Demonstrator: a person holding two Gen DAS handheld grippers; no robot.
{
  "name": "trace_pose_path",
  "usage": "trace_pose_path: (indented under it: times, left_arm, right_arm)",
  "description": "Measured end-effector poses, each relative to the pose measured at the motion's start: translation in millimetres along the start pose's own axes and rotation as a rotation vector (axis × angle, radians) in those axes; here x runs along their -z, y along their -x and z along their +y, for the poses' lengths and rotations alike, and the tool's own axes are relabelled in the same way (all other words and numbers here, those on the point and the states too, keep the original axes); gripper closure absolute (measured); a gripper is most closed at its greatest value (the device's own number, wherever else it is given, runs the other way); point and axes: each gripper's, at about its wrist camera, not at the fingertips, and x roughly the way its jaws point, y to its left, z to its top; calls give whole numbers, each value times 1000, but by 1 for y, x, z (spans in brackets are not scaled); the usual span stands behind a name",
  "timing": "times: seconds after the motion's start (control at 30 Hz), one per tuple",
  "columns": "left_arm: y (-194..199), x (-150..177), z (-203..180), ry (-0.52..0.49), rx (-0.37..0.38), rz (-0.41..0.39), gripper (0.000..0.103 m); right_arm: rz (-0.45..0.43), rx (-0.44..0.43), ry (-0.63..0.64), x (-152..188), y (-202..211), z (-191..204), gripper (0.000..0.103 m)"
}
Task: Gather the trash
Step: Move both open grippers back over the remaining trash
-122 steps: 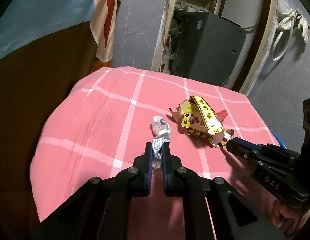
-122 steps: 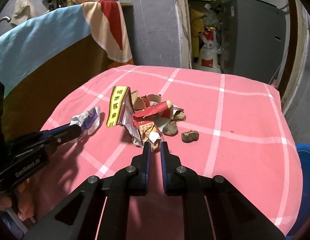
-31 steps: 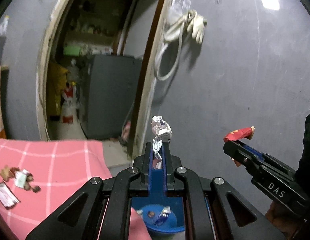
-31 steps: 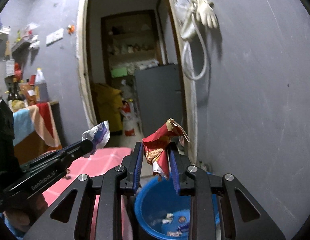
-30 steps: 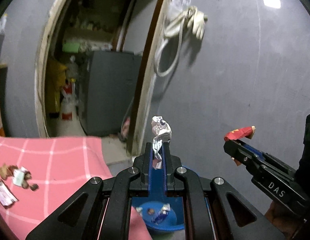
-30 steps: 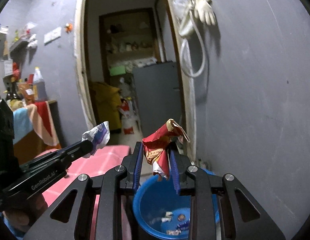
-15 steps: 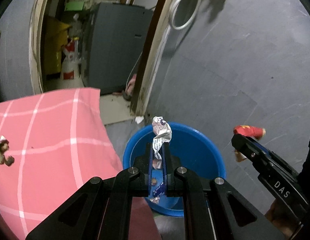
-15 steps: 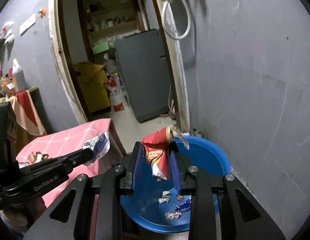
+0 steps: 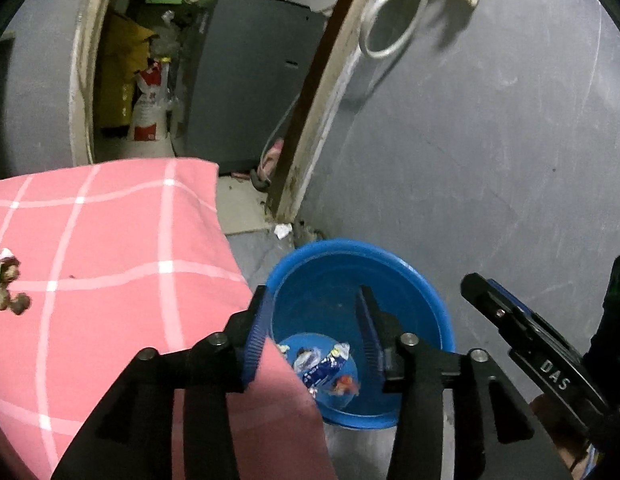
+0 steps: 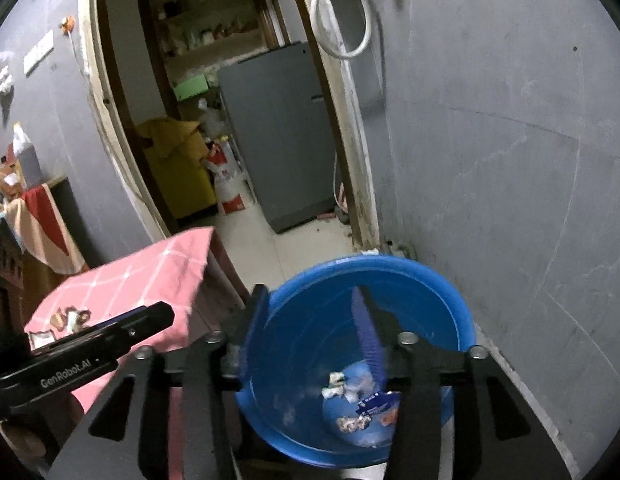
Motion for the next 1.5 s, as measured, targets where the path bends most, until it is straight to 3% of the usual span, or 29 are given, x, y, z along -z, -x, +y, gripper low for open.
trace_pose_path:
  times: [0.17, 0.27, 0.43, 0.57, 0.6, 0.73, 1.13, 1.5]
  left_arm:
    - [37, -8, 9, 13, -5, -80, 58]
    - [66, -14, 13, 3, -22, -152, 47]
    - [114, -22, 20, -17, -65, -258, 37]
    - [152, -18, 30, -20, -96, -340, 12]
    - [161, -15, 30, -22, -107, -360, 5]
    - [199, -5, 38, -39, -161, -447, 3]
    - [264, 29, 63, -67, -319, -574, 3]
    - [299, 53, 94, -40, -454, -630, 3]
  right_arm:
    - [-78, -16, 26, -10, 22, 15, 52]
    - [-131, -30, 39, -16, 37, 27, 30]
    - [-219, -76, 74, -24, 63, 52, 19]
    - [-280, -123, 96, -28, 81, 74, 7]
    - [-292, -134, 100, -28, 84, 79, 0]
    - [-345, -177, 115, -26, 96, 99, 0]
    - [-471, -264, 195, -10, 131, 151, 0]
    - [-473, -342, 264, 5, 129, 192, 0]
